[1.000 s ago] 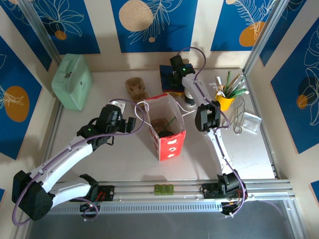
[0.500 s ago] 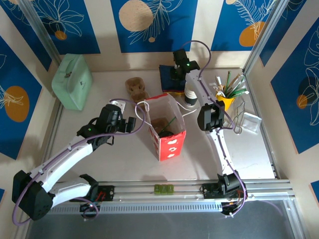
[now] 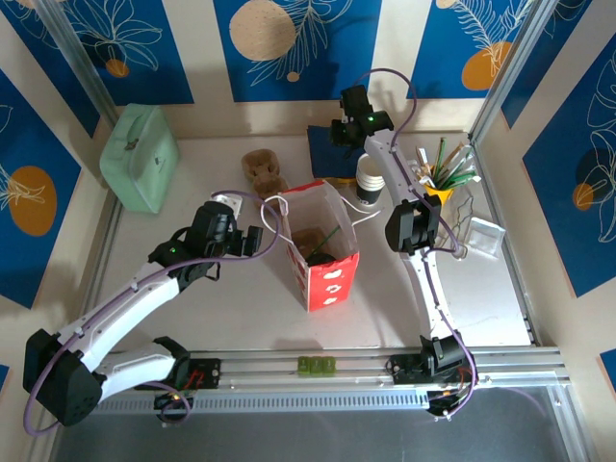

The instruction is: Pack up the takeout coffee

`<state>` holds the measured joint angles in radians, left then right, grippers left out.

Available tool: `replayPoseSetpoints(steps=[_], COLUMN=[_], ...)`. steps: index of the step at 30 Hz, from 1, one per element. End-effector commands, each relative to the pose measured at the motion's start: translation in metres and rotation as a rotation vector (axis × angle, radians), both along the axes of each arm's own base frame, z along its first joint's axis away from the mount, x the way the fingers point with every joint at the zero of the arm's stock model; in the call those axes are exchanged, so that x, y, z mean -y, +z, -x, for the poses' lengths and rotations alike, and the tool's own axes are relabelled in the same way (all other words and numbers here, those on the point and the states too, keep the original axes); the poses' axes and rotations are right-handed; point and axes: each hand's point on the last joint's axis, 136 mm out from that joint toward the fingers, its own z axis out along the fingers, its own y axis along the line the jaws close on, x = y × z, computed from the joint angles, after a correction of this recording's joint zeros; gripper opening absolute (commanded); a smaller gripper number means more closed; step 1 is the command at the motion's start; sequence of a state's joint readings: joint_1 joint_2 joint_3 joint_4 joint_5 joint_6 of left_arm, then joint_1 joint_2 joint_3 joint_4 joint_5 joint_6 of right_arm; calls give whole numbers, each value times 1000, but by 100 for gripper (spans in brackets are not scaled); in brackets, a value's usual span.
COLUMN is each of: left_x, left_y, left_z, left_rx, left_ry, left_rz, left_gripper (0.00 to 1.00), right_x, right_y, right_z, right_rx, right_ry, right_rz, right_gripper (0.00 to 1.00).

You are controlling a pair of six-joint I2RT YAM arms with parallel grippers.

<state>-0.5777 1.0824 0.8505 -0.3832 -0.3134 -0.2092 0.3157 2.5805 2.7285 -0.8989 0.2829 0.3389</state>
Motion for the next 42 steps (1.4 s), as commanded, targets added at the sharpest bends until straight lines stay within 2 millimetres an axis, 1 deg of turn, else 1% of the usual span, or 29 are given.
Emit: replayPoseSetpoints(steps=[1, 4, 7, 13, 18, 21, 25, 28, 30, 34, 37, 39, 42], left_x=[0, 0, -1, 0, 2, 1, 2, 2, 3, 3, 4, 3, 3], left_y=[13, 13, 12, 11, 8, 8, 8, 8, 8, 9, 8, 8, 8], left_z=[-2, -2, -2, -3, -4, -4, -5, -5, -5, -6, -6, -6, -5], left_rx=[11, 12, 10, 9, 3, 4, 5, 6, 5, 5, 4, 2, 1], left_ry=[8, 10, 11, 8, 4, 6, 7, 6, 5, 4, 4, 4, 5], left_rz=[33, 32, 30, 29, 32, 31, 32, 33, 32, 34, 33, 31, 31], left_gripper=[100, 100, 100, 100, 100, 100, 100, 100, 100, 100, 100, 100, 100], right_x=[-3, -3, 1, 3, 5, 8, 7, 7, 6, 3, 0, -2, -5], right_y=[1, -19, -34, -60, -78, -88, -98, -105, -108, -111, -105, -99, -88], right_z=[0, 0, -1, 0, 2, 4, 6, 9, 10, 13, 12, 11, 10], right_rx=[16, -5, -24, -55, -87, -108, -126, -144, -155, -171, -168, -160, -140], right_ry=[2, -1, -6, 10, 18, 13, 23, 31, 36, 44, 46, 47, 48], right_rz=[35, 88, 133, 197, 221, 234, 254, 260, 253, 230, 192, 168, 142], right_gripper=[45, 53, 61, 70, 73, 73, 73, 71, 68, 56, 45, 40, 35])
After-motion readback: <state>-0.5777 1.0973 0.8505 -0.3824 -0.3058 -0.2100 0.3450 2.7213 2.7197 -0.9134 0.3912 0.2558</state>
